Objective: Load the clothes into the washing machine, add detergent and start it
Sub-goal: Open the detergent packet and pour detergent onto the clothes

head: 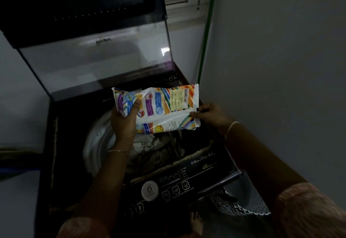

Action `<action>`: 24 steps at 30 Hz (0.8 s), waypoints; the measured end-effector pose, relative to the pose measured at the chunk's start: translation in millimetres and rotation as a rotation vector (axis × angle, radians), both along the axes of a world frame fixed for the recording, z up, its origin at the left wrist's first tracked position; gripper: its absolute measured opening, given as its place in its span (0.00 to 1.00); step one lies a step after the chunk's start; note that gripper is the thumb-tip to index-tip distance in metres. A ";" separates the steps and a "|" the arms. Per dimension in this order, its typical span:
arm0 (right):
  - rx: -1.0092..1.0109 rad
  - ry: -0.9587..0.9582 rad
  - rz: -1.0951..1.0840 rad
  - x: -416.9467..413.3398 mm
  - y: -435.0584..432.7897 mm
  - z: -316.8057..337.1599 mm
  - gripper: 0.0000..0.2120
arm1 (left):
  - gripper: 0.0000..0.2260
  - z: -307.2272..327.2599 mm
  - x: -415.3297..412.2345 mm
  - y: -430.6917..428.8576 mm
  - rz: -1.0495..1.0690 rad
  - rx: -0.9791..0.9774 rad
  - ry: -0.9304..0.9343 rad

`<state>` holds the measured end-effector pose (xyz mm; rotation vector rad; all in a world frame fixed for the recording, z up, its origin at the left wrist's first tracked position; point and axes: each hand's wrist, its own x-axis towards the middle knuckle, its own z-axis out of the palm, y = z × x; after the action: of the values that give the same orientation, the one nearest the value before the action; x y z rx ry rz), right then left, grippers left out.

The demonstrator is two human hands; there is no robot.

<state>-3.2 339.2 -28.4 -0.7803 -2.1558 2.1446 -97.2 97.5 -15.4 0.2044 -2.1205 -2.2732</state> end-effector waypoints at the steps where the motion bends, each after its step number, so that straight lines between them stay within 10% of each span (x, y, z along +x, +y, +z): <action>1: 0.000 -0.002 -0.002 -0.6 0.5 -0.6 0.12 | 0.13 0.8 -0.2 0.6 -0.004 -0.006 0.004; 24: -0.130 0.009 -0.021 -3.4 5.6 0.2 0.10 | 0.22 6.6 -8.1 5.2 -0.012 -0.125 0.073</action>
<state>-6.5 344.7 -28.2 -0.7957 -2.0115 2.2914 -105.3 102.7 -8.8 0.1040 -2.2230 -2.1096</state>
